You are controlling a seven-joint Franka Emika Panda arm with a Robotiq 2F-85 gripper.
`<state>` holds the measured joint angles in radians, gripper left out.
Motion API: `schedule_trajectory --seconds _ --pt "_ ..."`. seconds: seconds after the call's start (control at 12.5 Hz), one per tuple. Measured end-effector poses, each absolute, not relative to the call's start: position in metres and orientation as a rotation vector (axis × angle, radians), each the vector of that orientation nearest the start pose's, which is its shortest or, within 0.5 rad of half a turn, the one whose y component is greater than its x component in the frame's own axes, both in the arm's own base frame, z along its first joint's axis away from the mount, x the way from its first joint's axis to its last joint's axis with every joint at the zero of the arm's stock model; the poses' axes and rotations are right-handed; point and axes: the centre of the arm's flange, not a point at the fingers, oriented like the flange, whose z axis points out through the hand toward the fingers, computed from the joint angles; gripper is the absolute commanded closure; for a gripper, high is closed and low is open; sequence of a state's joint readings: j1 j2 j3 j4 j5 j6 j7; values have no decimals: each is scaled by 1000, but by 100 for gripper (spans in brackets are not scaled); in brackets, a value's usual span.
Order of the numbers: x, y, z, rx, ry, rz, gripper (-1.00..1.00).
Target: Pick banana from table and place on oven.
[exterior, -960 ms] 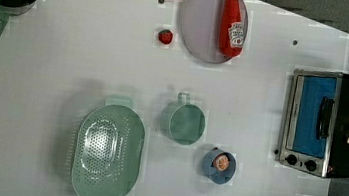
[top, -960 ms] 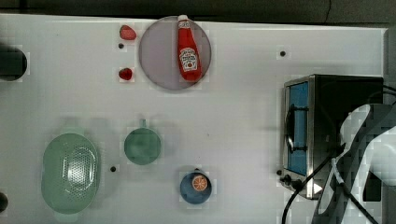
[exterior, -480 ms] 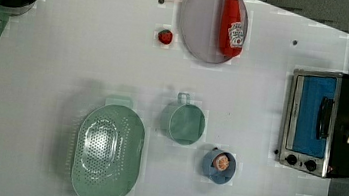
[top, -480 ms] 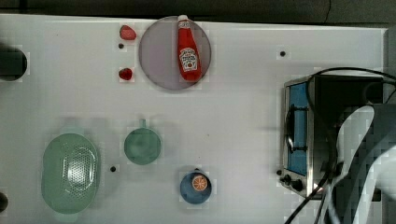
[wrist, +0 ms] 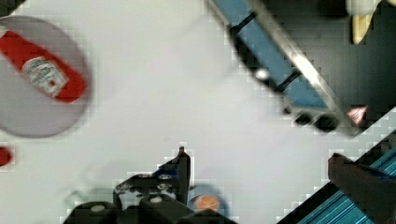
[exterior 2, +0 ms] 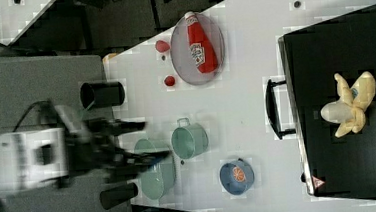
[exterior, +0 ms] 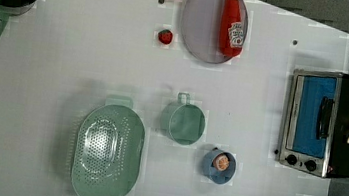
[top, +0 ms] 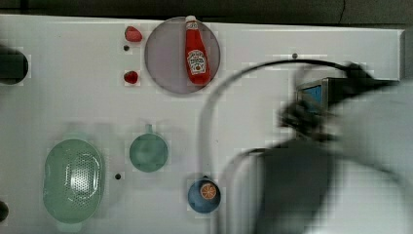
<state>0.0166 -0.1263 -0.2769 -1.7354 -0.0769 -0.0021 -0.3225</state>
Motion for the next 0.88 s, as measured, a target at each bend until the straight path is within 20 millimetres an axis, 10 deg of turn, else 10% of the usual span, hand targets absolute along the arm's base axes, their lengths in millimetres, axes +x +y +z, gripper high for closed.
schedule_trajectory --seconds 0.24,0.48,0.88 --pt "514 -26 619 -2969 1227 -20 -100" --pt "522 51 613 -2950 1221 -71 -100" --pt "526 30 603 -2880 1393 -30 -100"
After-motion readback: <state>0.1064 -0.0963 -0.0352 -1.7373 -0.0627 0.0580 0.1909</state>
